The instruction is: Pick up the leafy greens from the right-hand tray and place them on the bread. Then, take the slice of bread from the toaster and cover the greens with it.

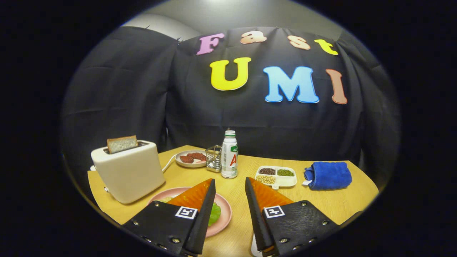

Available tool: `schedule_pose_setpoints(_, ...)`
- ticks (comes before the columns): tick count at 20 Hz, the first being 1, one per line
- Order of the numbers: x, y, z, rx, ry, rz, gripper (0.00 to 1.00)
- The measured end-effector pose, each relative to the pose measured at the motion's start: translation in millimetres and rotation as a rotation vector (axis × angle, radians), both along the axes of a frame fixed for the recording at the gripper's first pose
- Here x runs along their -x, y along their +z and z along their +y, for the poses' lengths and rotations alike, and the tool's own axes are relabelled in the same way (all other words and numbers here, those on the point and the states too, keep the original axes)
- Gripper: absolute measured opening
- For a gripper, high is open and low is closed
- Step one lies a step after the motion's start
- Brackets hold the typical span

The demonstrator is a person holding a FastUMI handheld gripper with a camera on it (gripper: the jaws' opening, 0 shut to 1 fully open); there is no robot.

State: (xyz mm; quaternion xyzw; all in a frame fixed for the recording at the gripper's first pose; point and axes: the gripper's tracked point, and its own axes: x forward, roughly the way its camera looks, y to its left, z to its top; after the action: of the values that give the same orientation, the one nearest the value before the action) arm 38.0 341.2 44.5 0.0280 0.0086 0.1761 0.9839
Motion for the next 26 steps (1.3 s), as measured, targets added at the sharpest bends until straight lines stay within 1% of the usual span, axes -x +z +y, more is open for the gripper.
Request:
schedule_pose_setpoints(2, 16.8, 19.6, 12.3, -0.048, -0.011, 0.005, 0.53)
schedule_pose_setpoints(3, 25.8, 30.4, 24.4, -0.063, -0.003, -0.004, 0.53)
schedule_pose_setpoints(7, 55.0, 63.9, 78.6, -0.086, 0.045, -0.073, 0.53)
schedule_pose_setpoints(8, 61.7, 65.4, 98.0, -0.101, 0.073, -0.073, 0.53)
schedule_pose_setpoints(10, 71.8, 69.7, 126.3, -0.119, 0.092, -0.064, 0.53)
schedule_pose_setpoints(13, 89.6, 78.9, 186.0, -0.092, 0.161, -0.094, 0.53)
schedule_pose_setpoints(15, 93.9, 74.3, 222.8, -0.051, 0.188, -0.094, 0.53)
schedule_pose_setpoints(17, 93.9, 64.2, 256.4, -0.028, 0.2, -0.059, 0.53)
schedule_pose_setpoints(18, 92.8, 58.7, 269.9, -0.021, 0.2, -0.043, 0.53)
schedule_pose_setpoints(21, 80.4, 52.9, 295.6, 0.006, 0.156, -0.042, 0.53)
schedule_pose_setpoints(23, 78.4, 49.0, 314.5, 0.029, 0.16, -0.042, 0.53)
schedule_pose_setpoints(24, 74.0, 48.5, 316.5, 0.04, 0.132, -0.044, 0.53)
schedule_pose_setpoints(26, 64.2, 39.5, 328.2, 0.058, 0.113, -0.026, 0.53)
